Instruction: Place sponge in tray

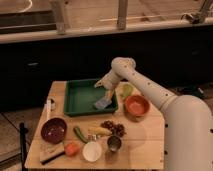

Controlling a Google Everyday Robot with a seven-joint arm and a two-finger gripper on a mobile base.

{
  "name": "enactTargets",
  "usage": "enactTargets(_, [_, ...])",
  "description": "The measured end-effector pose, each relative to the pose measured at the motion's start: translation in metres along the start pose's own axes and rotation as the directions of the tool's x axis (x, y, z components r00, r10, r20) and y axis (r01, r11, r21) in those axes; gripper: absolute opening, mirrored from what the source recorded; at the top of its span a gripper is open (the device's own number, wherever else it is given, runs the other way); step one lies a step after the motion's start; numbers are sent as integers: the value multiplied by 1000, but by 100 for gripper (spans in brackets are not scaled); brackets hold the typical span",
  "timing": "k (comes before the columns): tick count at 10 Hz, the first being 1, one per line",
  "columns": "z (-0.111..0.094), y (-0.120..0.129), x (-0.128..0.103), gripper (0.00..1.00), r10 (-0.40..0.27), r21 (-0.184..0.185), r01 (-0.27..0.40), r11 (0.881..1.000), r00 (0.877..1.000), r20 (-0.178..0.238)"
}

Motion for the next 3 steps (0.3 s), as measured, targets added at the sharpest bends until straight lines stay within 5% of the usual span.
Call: enactTargets(3, [0, 2, 3, 80, -6, -5, 6, 1000, 1000, 17])
